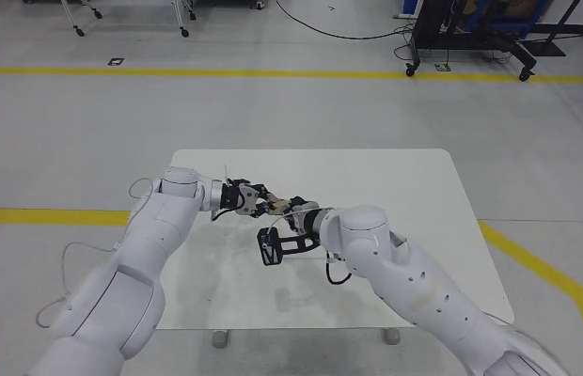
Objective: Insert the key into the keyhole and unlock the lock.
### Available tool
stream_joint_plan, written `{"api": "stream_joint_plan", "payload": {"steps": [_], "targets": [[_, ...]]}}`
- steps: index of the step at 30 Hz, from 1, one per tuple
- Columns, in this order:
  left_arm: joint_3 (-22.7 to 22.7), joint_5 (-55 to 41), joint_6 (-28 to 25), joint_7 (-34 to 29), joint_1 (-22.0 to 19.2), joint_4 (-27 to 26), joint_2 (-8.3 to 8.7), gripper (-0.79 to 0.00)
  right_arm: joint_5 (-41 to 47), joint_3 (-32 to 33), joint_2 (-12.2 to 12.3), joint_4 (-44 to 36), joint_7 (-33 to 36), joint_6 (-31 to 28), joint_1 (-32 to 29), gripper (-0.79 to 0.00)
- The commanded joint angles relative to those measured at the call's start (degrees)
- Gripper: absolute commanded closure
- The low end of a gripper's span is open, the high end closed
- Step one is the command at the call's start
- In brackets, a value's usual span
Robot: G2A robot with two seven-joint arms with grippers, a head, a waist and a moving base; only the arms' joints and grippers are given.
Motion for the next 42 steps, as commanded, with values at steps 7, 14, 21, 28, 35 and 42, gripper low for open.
{"api": "stream_joint_plan", "payload": {"steps": [7, 14, 21, 28, 35, 42], "targets": [[-0.5, 0.1, 0.2, -0.5, -0.2, 0.3, -0.05, 0.0, 1.0, 0.7, -0.1, -1.2, -0.6, -0.8, -0.4, 0.0], [-1.1, 0.0, 0.1, -4.0, -0.3, 0.5, 0.16, 0.0, 5.1, 6.8, 1.6, -3.0, -13.3, -7.2, -1.5, 0.0], [-0.6, -0.6, -1.3, -5.6, -0.2, 0.7, 0.08, 0.0, 2.3, 9.6, 4.4, -3.4, -28.1, -9.1, -2.5, 0.0], [0.5, -1.6, -2.2, -6.5, -0.1, 1.0, -0.08, 0.0, -1.0, 8.9, 6.0, -1.4, -31.8, -9.1, -1.8, 0.0], [1.8, -2.3, -2.5, -6.8, -0.3, 1.2, -0.18, 0.0, -0.4, 8.5, 6.1, -1.0, -30.0, -9.0, -1.0, 0.0], [2.9, -2.9, -2.7, -7.0, -0.4, 1.3, -0.21, 0.0, 0.5, 6.9, 5.6, 0.1, -25.7, -7.8, -0.1, 0.0]]}}
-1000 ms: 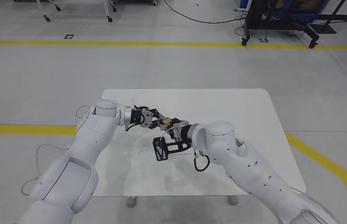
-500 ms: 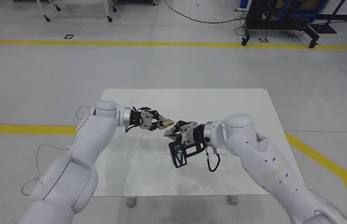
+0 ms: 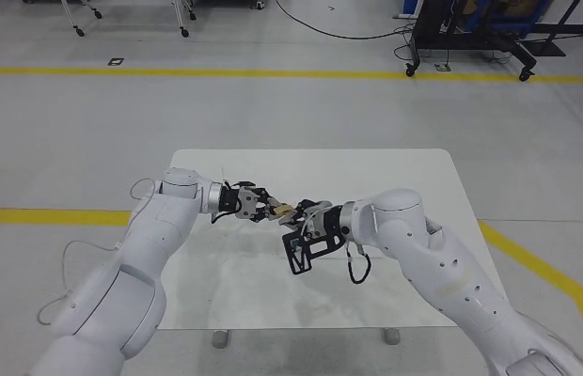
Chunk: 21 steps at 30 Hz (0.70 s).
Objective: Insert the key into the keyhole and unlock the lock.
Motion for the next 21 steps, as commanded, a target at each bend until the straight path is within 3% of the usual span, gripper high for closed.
{"api": "stream_joint_plan", "payload": {"steps": [1, 11, 21], "targets": [[0.3, -0.2, -0.1, -0.1, 0.0, 0.0, 0.0, 0.0, 0.4, -0.5, -0.2, 0.2, 1.4, 0.4, 0.3, 0.0], [1.8, -1.7, -0.3, -0.3, -0.1, 0.0, -0.04, 0.0, 2.6, -1.3, -0.7, 1.3, 4.4, 0.8, 1.5, 0.0], [3.2, -3.7, -0.4, -0.4, -0.3, 0.2, 0.07, 0.0, 3.0, 0.2, 0.0, 0.1, 2.1, -1.0, 0.4, 0.0]]}}
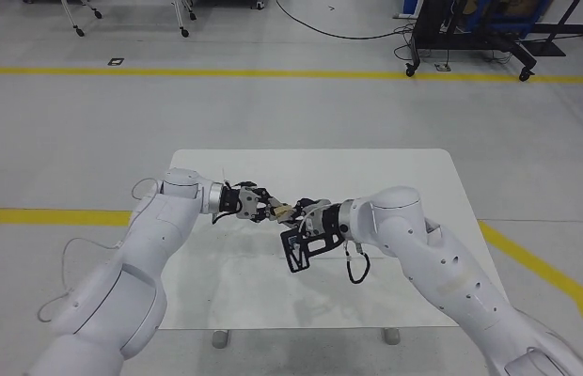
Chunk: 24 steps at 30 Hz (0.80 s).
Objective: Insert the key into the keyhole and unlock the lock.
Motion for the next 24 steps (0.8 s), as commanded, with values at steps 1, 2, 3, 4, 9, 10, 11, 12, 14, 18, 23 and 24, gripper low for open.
{"api": "stream_joint_plan", "payload": {"steps": [1, 2, 3, 4, 9, 10, 11, 12, 14, 18, 23, 24], "targets": [[0.3, -0.4, -0.1, -0.1, 0.0, 0.0, 0.03, 0.0, -0.2, -0.1, 0.1, 0.4, 0.0, -0.1, 0.0, 0.0], [0.5, -0.5, -0.1, -0.1, 0.0, -0.1, 0.04, 0.0, -0.1, -0.1, 0.1, 0.7, 0.0, -0.1, 0.1, 0.0], [0.7, -0.7, -0.1, -0.1, 0.1, -0.1, 0.04, 0.0, -0.1, -0.2, 0.0, 1.0, 0.1, 0.0, 0.2, 0.0], [0.9, -0.8, -0.1, -0.1, 0.1, -0.2, 0.05, 0.0, 0.0, -0.3, 0.0, 1.2, 0.2, 0.1, 0.4, 0.0], [1.8, -1.5, -0.1, -0.1, 0.0, -0.2, 0.14, 0.0, 0.7, -1.0, -0.2, 2.1, 0.6, 0.1, 1.5, 0.0], [1.9, -1.6, -0.1, -0.1, -0.1, -0.2, 0.16, 0.0, 0.8, -1.2, -0.3, 2.1, 0.7, 0.2, 1.7, 0.0], [2.1, -1.7, -0.1, -0.1, -0.1, -0.2, 0.18, 0.0, 0.9, -1.4, -0.3, 2.1, 0.8, 0.2, 1.9, 0.0], [2.2, -1.9, -0.1, -0.1, -0.1, -0.2, 0.2, 0.0, 0.9, -1.5, -0.4, 2.2, 0.8, 0.2, 2.0, 0.0], [2.4, -2.2, -0.1, -0.1, -0.1, -0.2, 0.25, 0.0, 1.1, -1.7, -0.4, 2.4, 1.2, 0.4, 2.1, 0.0], [2.9, -2.9, -0.1, -0.1, -0.2, -0.3, 0.36, 0.0, 1.6, -2.0, -0.5, 3.2, 1.6, 0.6, 2.4, 0.0], [3.7, -3.4, 0.0, 0.0, -0.2, -0.5, 0.46, 0.0, 1.8, -2.2, -0.6, 3.4, 2.5, 1.1, 2.4, 0.0], [3.9, -3.5, 0.0, 0.0, -0.2, -0.5, 0.48, 0.0, 1.7, -2.3, -0.6, 3.4, 2.7, 1.2, 2.4, 0.0]]}}
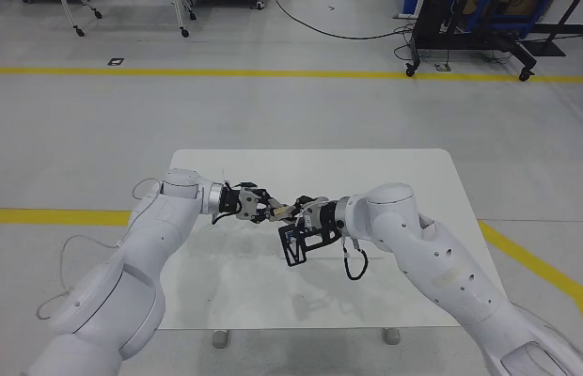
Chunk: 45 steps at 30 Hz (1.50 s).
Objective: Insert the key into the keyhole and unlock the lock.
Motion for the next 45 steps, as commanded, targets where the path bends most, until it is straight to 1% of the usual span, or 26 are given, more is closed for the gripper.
{"api": "stream_joint_plan", "payload": {"steps": [1, 7, 11, 12, 13, 14, 17, 18, 20, 23, 31, 40, 42, 44, 45], "targets": [[0.3, -0.2, 0.0, 0.0, 0.0, -0.1, 0.03, 0.0, 0.0, -0.1, 0.0, 0.1, 0.5, 0.3, 0.0, 0.0], [1.2, -1.0, 0.0, 0.0, -0.1, -0.2, 0.16, 0.0, 0.5, -0.6, -0.4, 0.6, 3.3, 1.4, 0.4, 0.0], [1.5, -1.6, 0.0, 0.0, -0.1, -0.3, 0.27, 0.0, 1.8, -0.8, -0.6, 0.7, 3.6, 1.4, 0.6, 0.0], [1.6, -1.7, 0.0, 0.0, -0.2, -0.3, 0.3, 0.0, 2.1, -0.8, -0.6, 0.7, 3.4, 1.2, 0.7, -0.083], [1.7, -1.7, 0.1, 0.1, -0.2, -0.3, 0.34, 0.0, 2.3, -0.8, -0.6, 0.6, 3.3, 0.8, 0.8, -0.406], [1.8, -1.9, 0.1, 0.1, -0.3, -0.3, 0.36, 0.0, 2.4, -0.7, -0.5, 0.5, 3.1, 0.6, 0.8, -0.785], [1.8, -2.5, 0.4, 0.4, -0.4, -0.1, 0.46, 0.0, 3.6, 0.0, -0.4, 0.2, 2.2, 0.5, 0.5, -0.785], [1.7, -2.8, 0.4, 0.4, -0.5, -0.1, 0.5, 0.0, 4.7, 0.4, -0.4, -0.1, 0.9, 0.3, 0.4, -0.785], [1.5, -3.4, 0.6, 0.6, -0.6, 0.1, 0.6, 0.0, 7.8, 1.7, 0.0, -0.1, -3.9, -1.3, 0.2, -0.785], [1.3, -3.8, 0.9, 0.9, -0.6, 0.1, 0.72, 0.0, 9.7, 3.3, 0.8, 0.4, -6.8, -1.3, -0.1, -0.785], [0.3, -5.9, 1.5, 1.5, -0.4, -0.1, 0.95, 0.0, 10.1, 3.6, 0.8, 0.5, -6.9, -1.3, -0.2, -0.785], [0.3, -5.9, 1.5, 1.5, -0.4, -0.1, 0.95, 0.0, 10.1, 3.6, 0.8, 0.5, -6.9, -1.3, -0.2, -0.785], [-0.1, -5.4, 0.1, 4.9, 0.3, -1.7, 1.12, 0.0, 13.1, 3.6, 0.8, 2.3, -7.7, -1.3, -1.3, -0.785], [-0.5, -4.7, -1.9, 8.5, 0.8, -3.1, 1.49, 0.0, 18.8, 2.6, 0.9, 5.5, -8.1, -1.3, -1.5, -0.785], [-0.8, -4.3, -2.9, 10.0, 1.0, -3.8, 1.7, 0.0, 22.0, 1.7, 1.0, 6.3, -8.7, -1.3, -0.9, -0.76]]}}
